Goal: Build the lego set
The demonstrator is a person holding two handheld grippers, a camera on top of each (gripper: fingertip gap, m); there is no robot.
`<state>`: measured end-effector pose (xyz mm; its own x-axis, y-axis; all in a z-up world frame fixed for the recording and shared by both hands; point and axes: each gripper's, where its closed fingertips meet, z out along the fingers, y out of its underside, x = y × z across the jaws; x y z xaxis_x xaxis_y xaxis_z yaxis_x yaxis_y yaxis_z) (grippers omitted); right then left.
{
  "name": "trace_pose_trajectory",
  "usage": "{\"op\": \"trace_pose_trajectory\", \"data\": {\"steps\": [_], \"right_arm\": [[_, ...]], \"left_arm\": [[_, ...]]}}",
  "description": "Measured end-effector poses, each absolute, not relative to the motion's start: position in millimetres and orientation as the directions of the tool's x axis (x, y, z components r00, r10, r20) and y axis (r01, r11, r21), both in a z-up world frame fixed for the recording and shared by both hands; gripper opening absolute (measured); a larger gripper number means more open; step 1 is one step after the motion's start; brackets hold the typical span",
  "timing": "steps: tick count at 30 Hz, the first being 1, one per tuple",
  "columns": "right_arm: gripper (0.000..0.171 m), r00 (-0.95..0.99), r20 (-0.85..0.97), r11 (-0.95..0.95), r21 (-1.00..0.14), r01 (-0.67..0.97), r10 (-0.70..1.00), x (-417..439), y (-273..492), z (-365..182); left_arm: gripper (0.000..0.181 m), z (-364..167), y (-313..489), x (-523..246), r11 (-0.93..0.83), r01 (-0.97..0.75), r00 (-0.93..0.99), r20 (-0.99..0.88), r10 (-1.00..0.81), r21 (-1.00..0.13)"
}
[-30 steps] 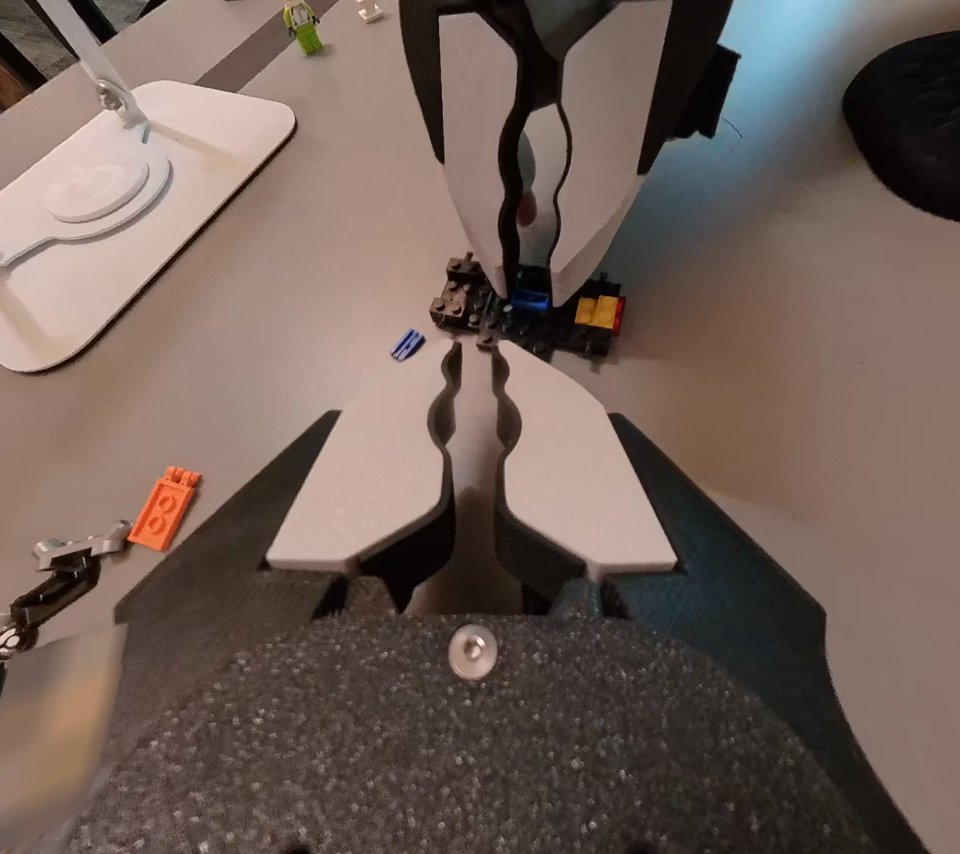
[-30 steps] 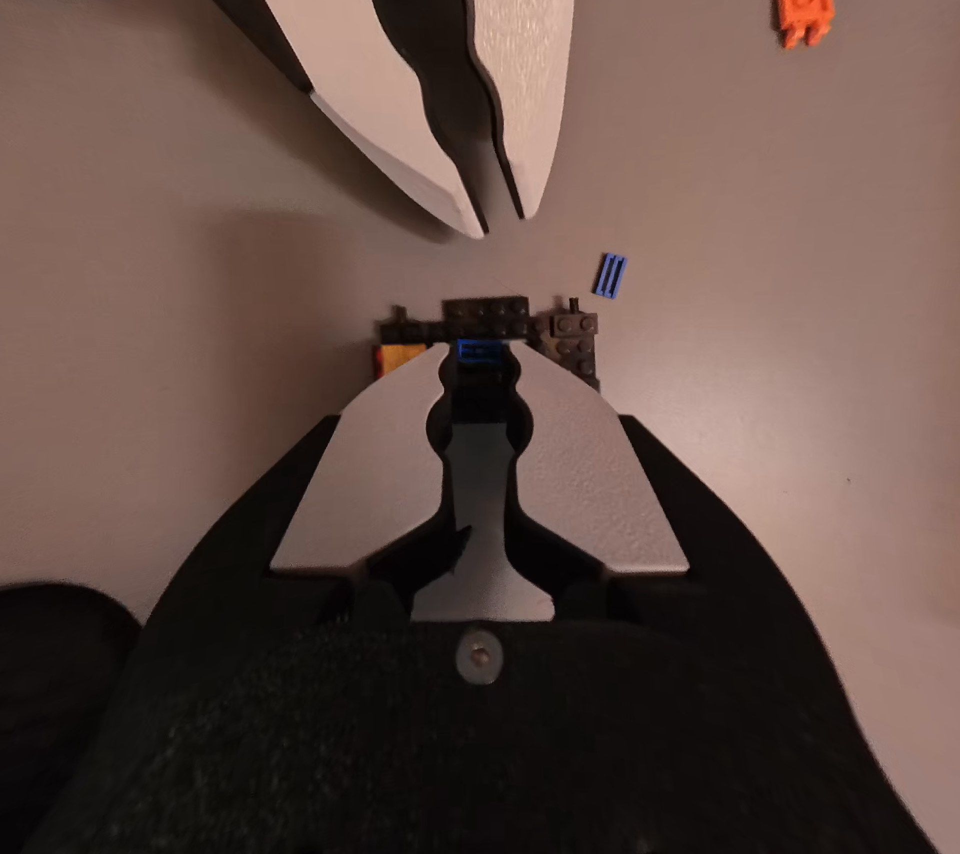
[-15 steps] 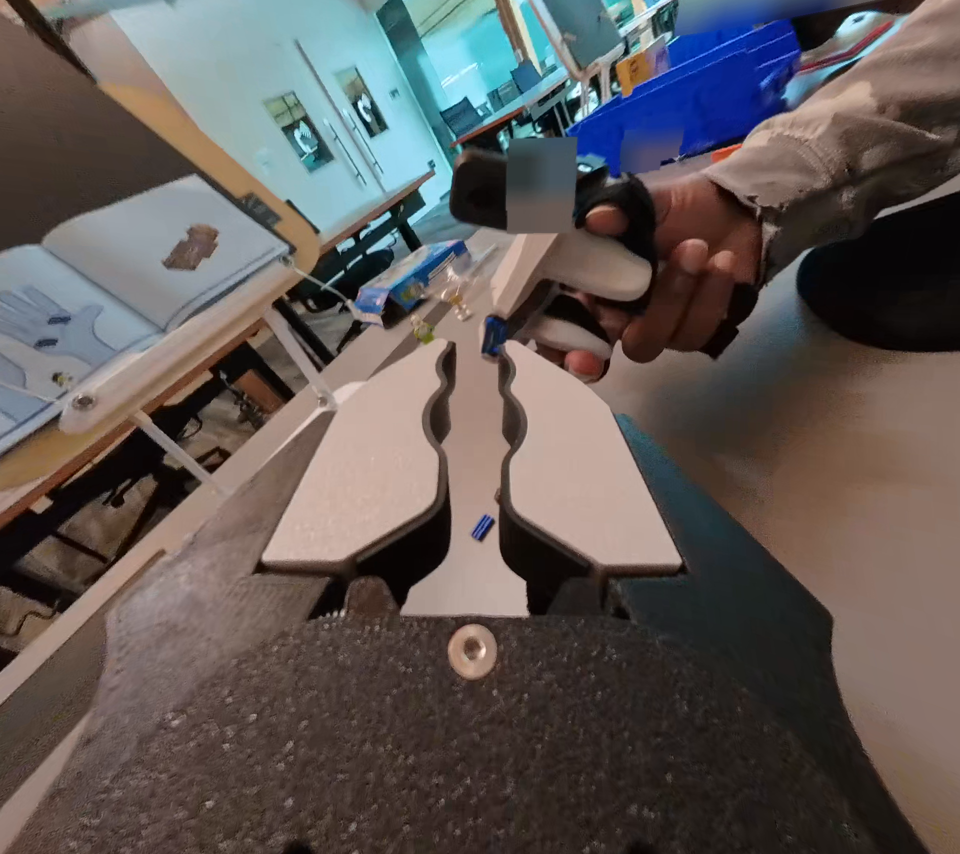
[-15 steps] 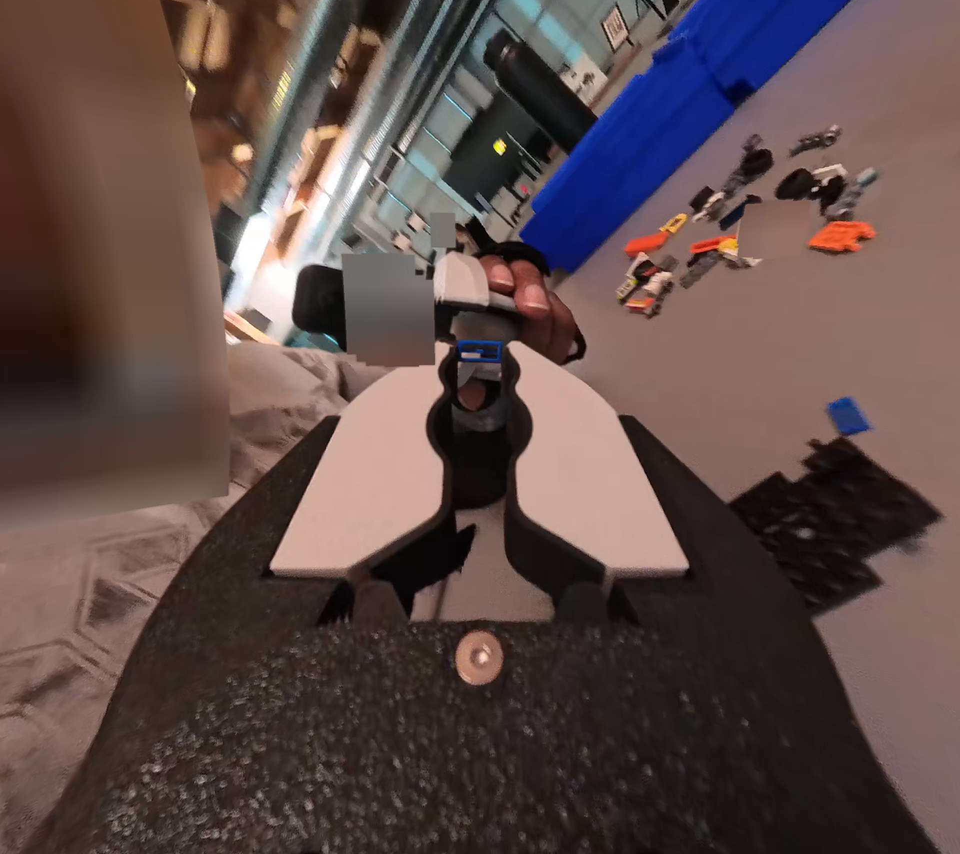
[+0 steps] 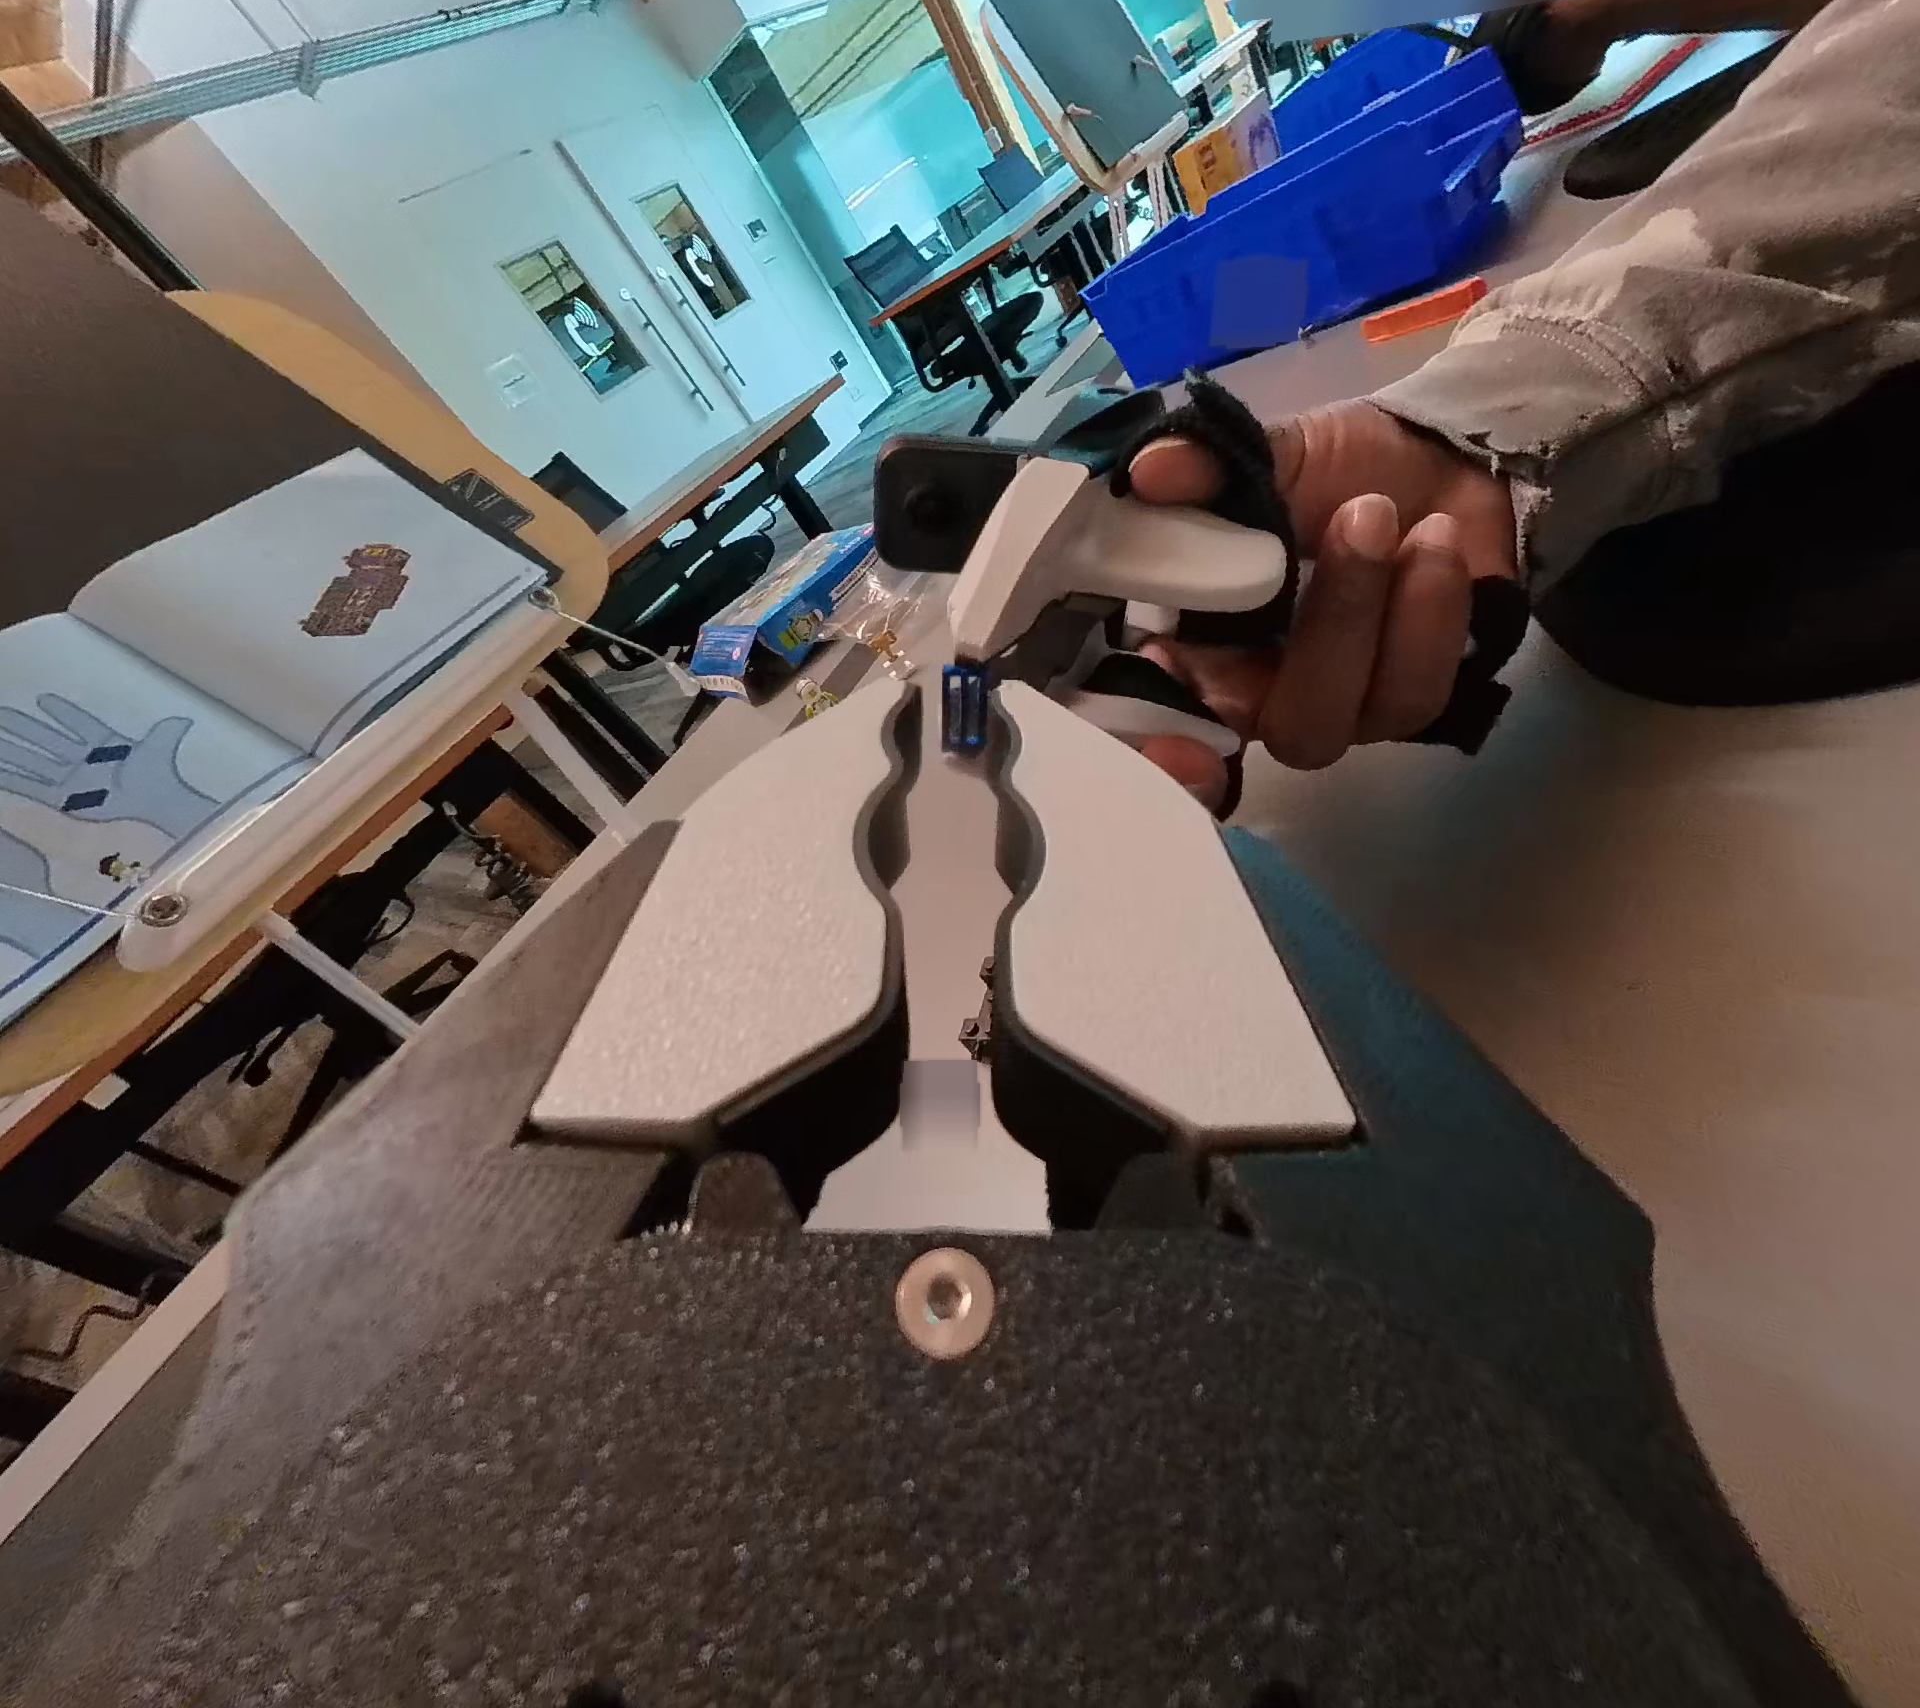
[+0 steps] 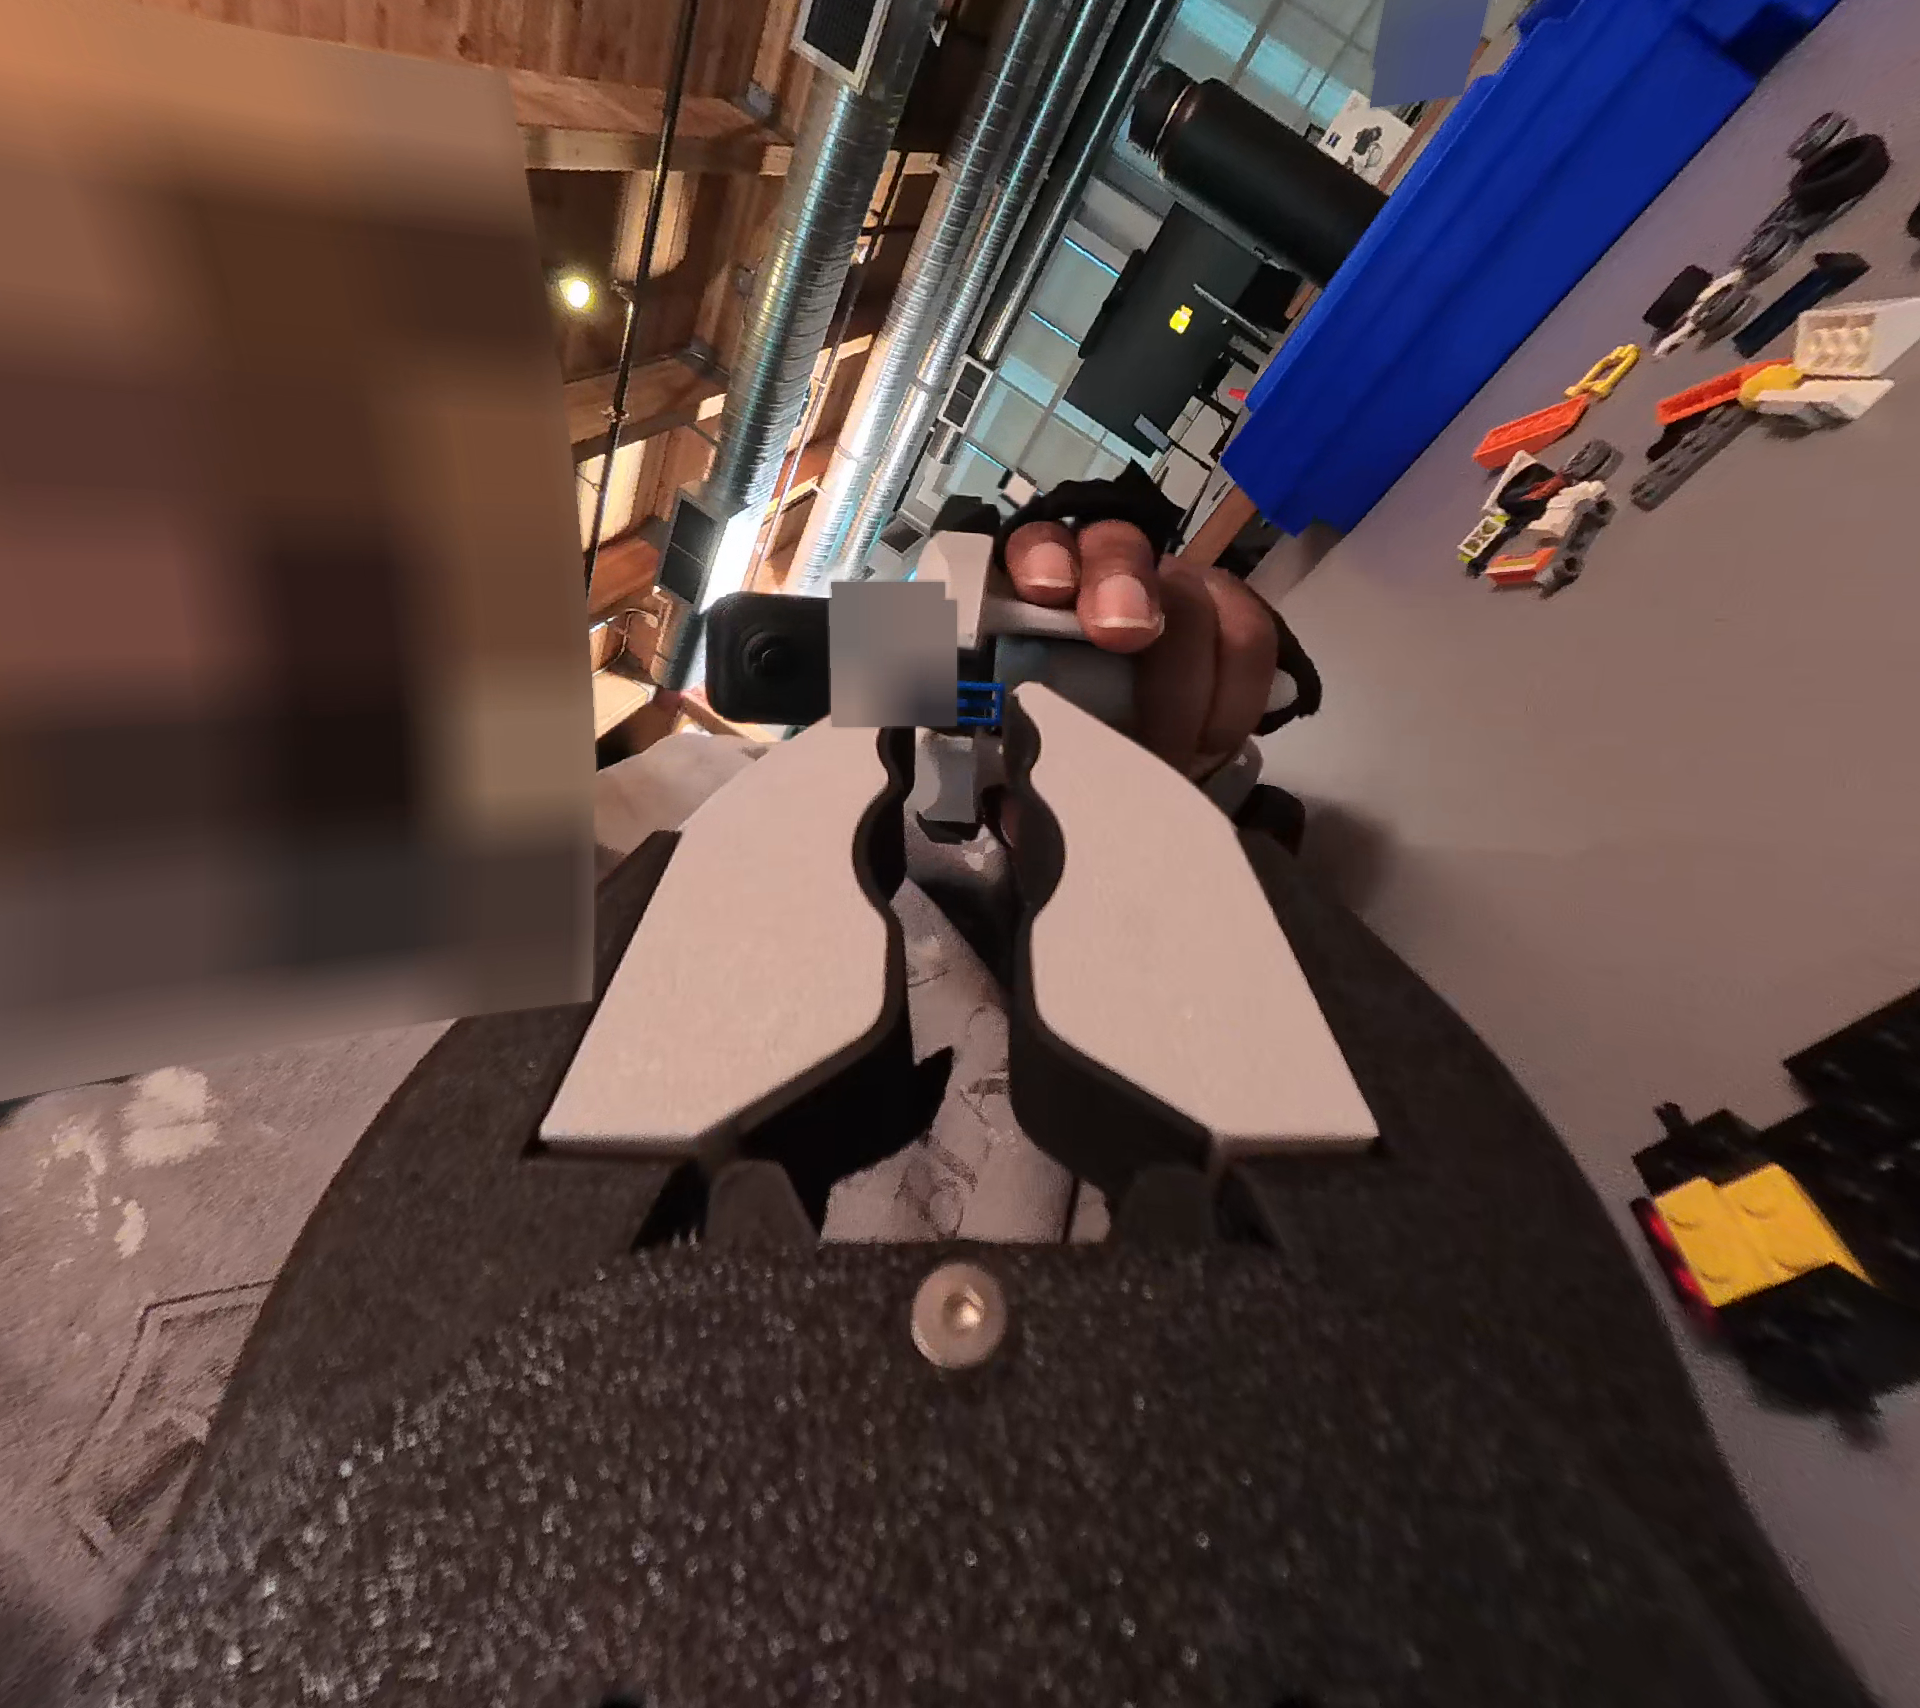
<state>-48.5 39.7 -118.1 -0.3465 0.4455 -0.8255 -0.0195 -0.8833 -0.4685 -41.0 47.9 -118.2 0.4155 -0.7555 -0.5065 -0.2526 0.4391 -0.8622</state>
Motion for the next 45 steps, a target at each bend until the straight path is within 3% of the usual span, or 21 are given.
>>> {"op": "trace_pose_trajectory", "data": {"steps": [9,13,17,25,31,45], "right_arm": [[0.015,-0.35,-0.818,-0.878,-0.479,-0.024,0.456,-42,40,-119],[0.017,-0.139,-0.756,-0.766,-0.642,-0.033,0.639,-20,64,-134],[0.017,0.117,-0.621,-0.628,-0.777,0.042,0.775,13,86,-161],[0.017,0.211,-0.372,-0.424,-0.846,0.323,0.904,27,67,-212],[0.017,0.179,-0.275,-0.327,-0.842,0.43,0.944,29,57,-226],[0.017,0.167,-0.259,-0.307,-0.848,0.432,0.951,25,53,-224]], "left_arm": [[0.008,-121,47,-37,0.432,-0.291,0.387,-0.518,-0.763,-0.853],[0.007,-146,58,-40,0.261,-0.451,0.288,-0.416,-0.862,-0.853],[0.007,-196,62,-39,0.038,-0.677,0.156,-0.193,-0.969,-0.735],[0.007,-234,64,-18,-0.121,-0.868,0.085,0.096,-0.992,-0.481],[0.007,-250,67,-19,-0.161,-0.915,0.106,0.165,-0.981,-0.37],[0.008,-253,61,-13,-0.152,-0.938,0.083,0.225,-0.971,-0.311]]}}
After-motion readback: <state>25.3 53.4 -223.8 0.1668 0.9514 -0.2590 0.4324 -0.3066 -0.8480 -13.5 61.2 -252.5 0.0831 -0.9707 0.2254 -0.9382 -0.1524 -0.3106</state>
